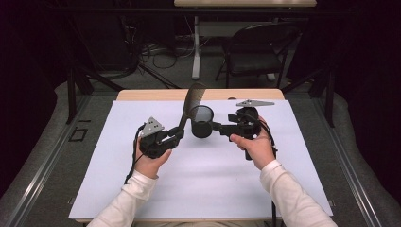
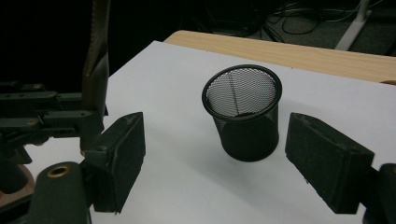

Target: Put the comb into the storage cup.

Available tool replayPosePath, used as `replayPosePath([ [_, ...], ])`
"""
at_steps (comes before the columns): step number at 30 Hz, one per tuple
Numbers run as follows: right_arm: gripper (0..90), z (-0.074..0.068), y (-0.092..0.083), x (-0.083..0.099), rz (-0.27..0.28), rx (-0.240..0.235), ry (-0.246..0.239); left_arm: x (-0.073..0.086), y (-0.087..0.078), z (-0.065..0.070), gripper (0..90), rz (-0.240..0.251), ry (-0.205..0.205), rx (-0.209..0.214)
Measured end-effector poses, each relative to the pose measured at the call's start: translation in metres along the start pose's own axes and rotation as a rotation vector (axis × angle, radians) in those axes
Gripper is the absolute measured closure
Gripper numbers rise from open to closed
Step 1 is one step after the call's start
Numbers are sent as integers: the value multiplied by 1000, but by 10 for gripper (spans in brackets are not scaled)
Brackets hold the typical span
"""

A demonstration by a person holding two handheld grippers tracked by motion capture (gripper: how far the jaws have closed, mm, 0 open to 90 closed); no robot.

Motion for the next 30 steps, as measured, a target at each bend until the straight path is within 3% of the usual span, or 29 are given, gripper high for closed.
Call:
replayPosePath([
  [6,201,0,1,-5,-5,-33,21,1,0,-1,726,0,-4,-4],
  [15,201,3,-1,-13,8,-20,29,3,2,-1,726,-7,-1,-8],
  [21,201,2,1,-17,-3,-42,24,4,4,-1,726,-3,3,-11],
  [30,274,1,0,-25,-7,-42,41,5,4,-2,726,-4,1,-13],
])
Point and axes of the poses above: each handheld gripper's, and its own axes: y roughly forward along the jaws, x roughly out of its underside, z roughly to its right, the point moved 2 cm from there along y, roughly forward along the jaws, and after that the axes turned 15 degrees about -y, right-handed, at the moved point
